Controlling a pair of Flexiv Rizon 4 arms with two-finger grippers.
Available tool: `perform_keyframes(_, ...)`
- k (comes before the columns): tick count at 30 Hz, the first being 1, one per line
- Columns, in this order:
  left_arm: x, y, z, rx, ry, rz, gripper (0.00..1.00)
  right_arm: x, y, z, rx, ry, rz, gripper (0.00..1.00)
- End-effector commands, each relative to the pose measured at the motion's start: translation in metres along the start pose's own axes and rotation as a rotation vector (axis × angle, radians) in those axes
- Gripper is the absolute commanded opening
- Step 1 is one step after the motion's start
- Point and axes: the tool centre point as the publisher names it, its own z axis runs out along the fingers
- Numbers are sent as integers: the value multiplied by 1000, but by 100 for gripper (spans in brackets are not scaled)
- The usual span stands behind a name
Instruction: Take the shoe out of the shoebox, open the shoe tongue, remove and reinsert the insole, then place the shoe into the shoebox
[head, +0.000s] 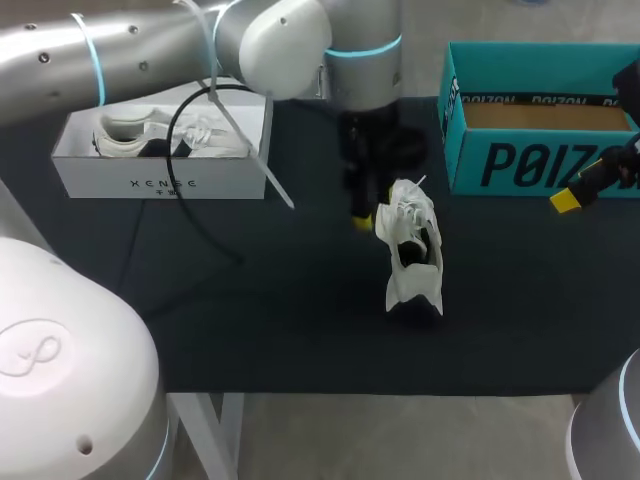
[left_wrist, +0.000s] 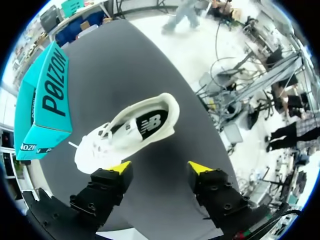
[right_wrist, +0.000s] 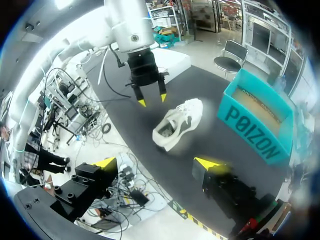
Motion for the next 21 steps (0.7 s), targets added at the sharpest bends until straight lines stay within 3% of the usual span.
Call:
perform_keyframes(1,9,-4,-3,24,-5,-45,100,-2,2,1,5,2,0,100)
perform_keyframes(4,26,-12,-4,46,-2,-151,100,-2,2,1,5,2,0,100)
perform_keyframes(6,37,-17,-1,-28,-13,-248,100,-2,2,1,5,2,0,100)
perform_keyframes(8,46,-22,2,-11,-5,-291,100,-2,2,1,5,2,0,100)
perform_keyframes(14,73,-42,17,-6,-1,-296,100,-2,2,1,5,2,0,100)
perform_keyframes(21,81,-57,26,8,-14,-260,100,-2,2,1,5,2,0,100)
